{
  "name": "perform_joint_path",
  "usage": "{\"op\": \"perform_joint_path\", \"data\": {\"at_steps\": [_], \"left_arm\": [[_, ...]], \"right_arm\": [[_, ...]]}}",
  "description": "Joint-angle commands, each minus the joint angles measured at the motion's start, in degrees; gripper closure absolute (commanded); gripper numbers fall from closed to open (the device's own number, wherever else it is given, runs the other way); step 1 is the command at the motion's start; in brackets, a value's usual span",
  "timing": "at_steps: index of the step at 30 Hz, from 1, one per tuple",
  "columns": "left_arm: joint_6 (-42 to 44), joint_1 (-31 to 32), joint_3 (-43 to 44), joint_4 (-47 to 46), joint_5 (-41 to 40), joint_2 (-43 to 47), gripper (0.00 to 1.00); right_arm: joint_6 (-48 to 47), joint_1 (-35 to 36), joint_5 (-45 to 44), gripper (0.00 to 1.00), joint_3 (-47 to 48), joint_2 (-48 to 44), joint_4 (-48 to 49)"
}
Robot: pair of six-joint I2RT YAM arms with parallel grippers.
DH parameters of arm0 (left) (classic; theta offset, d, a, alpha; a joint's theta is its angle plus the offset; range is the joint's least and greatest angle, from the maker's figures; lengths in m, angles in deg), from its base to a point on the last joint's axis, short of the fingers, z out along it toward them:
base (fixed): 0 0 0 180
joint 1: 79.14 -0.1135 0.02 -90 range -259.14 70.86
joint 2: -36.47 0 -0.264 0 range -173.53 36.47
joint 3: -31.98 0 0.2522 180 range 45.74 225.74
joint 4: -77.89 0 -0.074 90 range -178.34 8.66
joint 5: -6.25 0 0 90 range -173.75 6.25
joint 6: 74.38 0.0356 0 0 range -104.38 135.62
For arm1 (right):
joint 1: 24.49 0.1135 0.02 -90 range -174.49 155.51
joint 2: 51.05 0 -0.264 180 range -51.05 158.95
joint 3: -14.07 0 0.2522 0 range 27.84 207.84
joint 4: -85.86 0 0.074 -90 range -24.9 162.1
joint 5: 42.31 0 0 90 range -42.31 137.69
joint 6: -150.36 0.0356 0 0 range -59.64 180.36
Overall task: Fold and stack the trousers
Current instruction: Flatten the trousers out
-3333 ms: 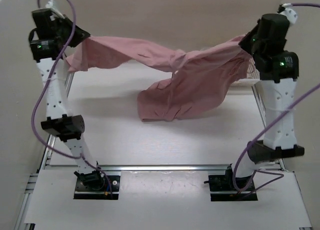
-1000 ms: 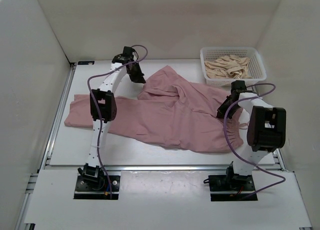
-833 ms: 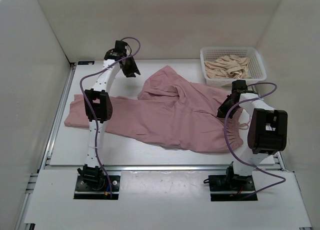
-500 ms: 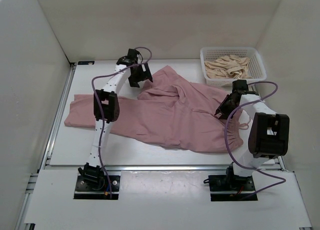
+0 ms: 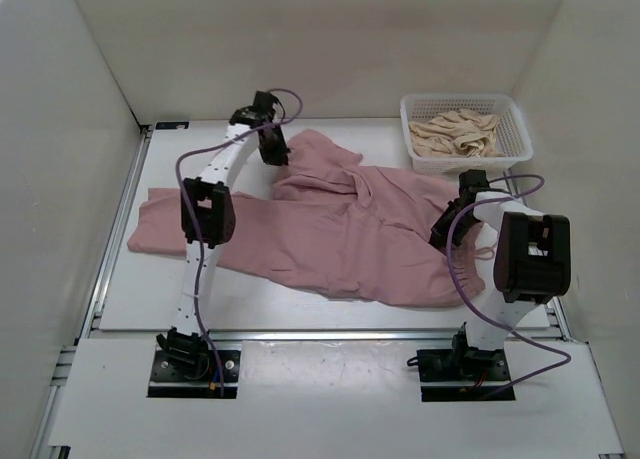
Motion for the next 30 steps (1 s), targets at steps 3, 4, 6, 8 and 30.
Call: {"op": "perform_joint_path", "data": {"at_steps": [3,4,6,8,30], "left_arm": [[-0.07,-5.6,-2.51,-0.55,-7.58,23.25,0.9],[-0.06,-5.61,-3.83,-0.55,-7.58,27.36,0.9],[0.55,-7.01,-9.78,0.15,-7.58,31.69,0.9],[1.08,-7.81,-14.37,0.16,-6.96,37.58,0.9],[7.5,-12.72,-15.51,5.17,-11.53,38.92,0.49]], "right_arm": [[0.41,0.22,1.22,1.0,-2.01,-0.48,0.88],[0.41,0.22,1.22,1.0,-2.62,-1.78,0.88],[0.41,0.22,1.22,1.0,-4.03,-3.8,0.88],[0.41,0.22,2.61,1.0,-5.95,-5.13,0.88],[0.41,-1.54,-5.37,0.34,-4.4,-27.03,-12.04]]}}
